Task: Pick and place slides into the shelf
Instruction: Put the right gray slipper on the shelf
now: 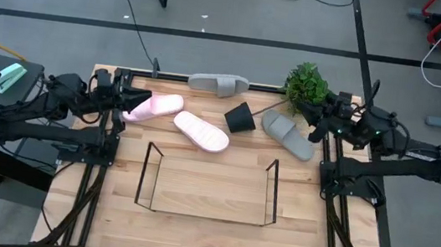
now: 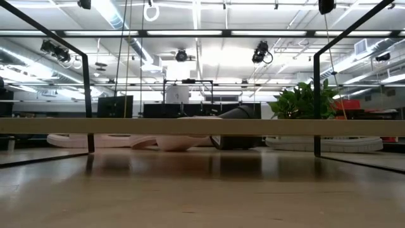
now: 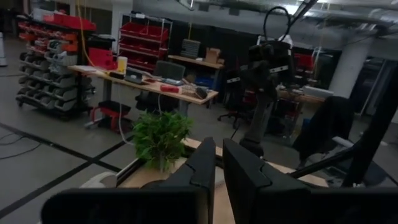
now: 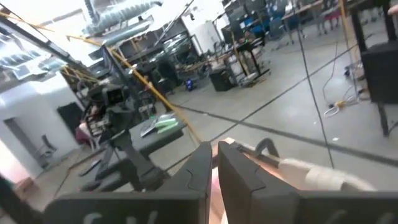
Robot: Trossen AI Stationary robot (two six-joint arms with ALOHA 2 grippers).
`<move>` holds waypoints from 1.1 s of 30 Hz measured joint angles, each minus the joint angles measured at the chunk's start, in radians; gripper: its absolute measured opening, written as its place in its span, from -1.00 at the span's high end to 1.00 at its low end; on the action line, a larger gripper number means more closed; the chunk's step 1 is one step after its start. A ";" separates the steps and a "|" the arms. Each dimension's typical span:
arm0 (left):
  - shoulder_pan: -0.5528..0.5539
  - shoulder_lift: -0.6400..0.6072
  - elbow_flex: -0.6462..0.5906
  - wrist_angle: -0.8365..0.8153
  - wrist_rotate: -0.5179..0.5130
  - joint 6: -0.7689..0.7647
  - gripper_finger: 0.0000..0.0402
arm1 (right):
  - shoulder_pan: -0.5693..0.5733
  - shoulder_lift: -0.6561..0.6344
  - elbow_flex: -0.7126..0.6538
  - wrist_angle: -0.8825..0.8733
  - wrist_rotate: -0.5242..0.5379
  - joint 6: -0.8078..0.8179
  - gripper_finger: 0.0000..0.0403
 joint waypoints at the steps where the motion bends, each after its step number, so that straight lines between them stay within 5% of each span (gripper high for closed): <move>1: 0.000 0.000 0.000 0.000 0.001 -0.001 0.85 | -0.009 0.007 0.020 0.000 0.000 -0.001 0.83; 18: 0.000 0.111 0.002 0.067 0.001 -0.215 0.89 | -0.102 0.056 0.332 -0.625 -0.007 -0.015 0.88; 33: 0.000 0.306 0.002 0.259 0.001 -0.245 0.83 | -0.145 0.055 0.257 -0.971 -0.007 0.257 0.81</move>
